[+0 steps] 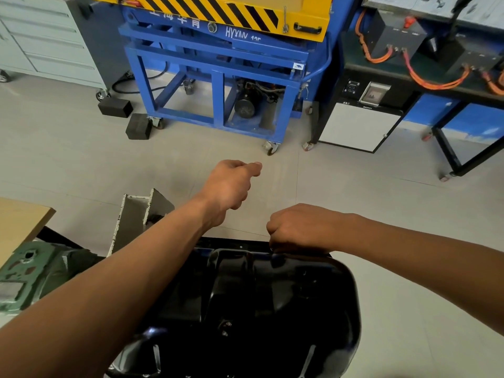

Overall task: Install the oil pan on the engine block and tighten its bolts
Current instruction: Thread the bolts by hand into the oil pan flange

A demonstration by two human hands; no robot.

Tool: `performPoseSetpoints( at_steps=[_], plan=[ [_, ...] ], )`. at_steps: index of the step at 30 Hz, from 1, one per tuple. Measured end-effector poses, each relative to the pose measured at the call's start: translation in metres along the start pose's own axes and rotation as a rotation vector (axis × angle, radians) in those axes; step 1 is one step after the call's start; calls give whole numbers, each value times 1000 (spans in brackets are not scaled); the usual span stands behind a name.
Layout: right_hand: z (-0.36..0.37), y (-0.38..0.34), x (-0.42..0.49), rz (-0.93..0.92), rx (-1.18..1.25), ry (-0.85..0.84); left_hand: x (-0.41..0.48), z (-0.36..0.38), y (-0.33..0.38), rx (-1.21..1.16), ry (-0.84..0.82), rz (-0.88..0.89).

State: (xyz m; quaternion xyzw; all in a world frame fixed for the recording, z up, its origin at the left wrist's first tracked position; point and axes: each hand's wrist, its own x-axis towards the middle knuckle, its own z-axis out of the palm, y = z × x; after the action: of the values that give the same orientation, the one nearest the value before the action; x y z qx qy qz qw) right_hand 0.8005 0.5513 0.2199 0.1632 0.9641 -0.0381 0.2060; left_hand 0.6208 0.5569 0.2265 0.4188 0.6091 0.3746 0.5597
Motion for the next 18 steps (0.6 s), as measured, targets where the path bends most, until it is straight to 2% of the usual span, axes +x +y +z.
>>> performPoseSetpoints(
  at_steps=[9,18],
  plan=[
    [3,-1,2,-76,-37,29,-2,-1,1,-2,-3,1],
    [11,-1,3,-31,-81,30,-4,1,1,7,5,8]
  ],
)
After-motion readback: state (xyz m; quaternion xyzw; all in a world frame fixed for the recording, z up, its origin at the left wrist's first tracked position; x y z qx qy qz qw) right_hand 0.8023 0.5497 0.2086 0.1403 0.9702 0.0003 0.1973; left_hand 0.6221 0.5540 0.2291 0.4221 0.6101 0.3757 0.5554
